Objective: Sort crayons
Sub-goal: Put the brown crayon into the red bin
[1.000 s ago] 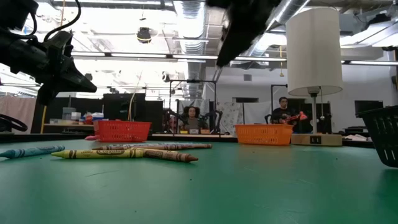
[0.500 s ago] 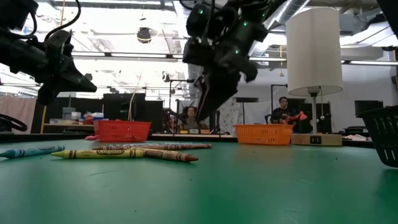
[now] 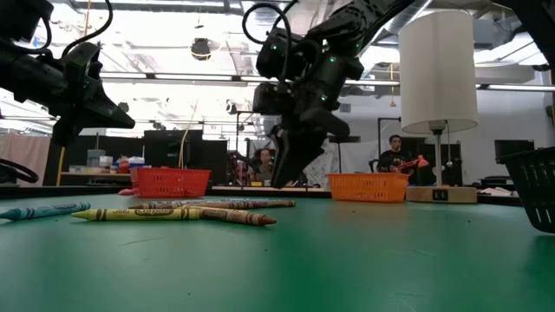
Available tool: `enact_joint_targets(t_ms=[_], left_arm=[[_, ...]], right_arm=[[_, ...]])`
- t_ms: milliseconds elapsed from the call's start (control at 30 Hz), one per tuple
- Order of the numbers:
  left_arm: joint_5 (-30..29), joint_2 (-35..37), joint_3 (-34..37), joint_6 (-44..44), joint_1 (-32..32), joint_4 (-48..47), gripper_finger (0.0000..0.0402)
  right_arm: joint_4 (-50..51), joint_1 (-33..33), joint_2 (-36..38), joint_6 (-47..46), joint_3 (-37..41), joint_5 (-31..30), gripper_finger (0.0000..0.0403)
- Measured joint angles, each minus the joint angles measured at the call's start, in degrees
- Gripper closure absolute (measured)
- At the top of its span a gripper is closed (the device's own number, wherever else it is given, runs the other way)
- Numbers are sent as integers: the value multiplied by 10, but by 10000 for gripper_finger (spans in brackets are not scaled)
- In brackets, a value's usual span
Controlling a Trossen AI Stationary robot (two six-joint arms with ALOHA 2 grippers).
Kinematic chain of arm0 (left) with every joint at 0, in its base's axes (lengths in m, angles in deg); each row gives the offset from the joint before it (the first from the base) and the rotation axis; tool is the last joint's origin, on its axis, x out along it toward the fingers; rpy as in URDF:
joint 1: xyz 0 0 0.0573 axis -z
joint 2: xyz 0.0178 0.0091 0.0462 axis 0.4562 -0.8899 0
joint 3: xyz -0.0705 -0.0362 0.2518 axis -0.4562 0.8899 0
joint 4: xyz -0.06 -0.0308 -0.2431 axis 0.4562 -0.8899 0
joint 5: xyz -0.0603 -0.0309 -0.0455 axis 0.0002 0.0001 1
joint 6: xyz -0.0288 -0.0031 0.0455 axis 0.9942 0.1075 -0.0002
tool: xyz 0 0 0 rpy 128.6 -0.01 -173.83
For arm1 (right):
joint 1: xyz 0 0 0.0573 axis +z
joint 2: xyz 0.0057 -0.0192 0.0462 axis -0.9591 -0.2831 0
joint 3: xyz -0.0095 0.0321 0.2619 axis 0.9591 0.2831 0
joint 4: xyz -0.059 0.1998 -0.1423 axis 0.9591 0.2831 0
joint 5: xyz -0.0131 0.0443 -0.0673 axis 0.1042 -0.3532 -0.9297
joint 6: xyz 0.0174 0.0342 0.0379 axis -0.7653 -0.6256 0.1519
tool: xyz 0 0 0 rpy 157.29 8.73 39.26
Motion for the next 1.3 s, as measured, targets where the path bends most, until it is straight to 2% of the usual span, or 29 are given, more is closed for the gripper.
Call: enact_joint_targets(t_ms=[233, 667, 833, 1033, 1167, 1300], left_arm=[[0, 0, 0, 0, 0, 0, 401], [0, 0, 0, -7, 0, 0, 401], [-1, 0, 0, -12, 0, 0, 402], [-1, 0, 0, -12, 0, 0, 401], [-1, 0, 0, -12, 0, 0, 401], [-1, 0, 0, -12, 0, 0, 401]], right_arm=[[15, -2, -8, 31, 0, 0, 305], [20, 1, -33, 24, 0, -13, 311], [28, -1, -34, 21, 0, -13, 329], [35, 5, -34, -11, 0, -16, 391], [40, 6, -31, -50, -6, -16, 394], [88, 6, -33, -64, -39, -15, 399]])
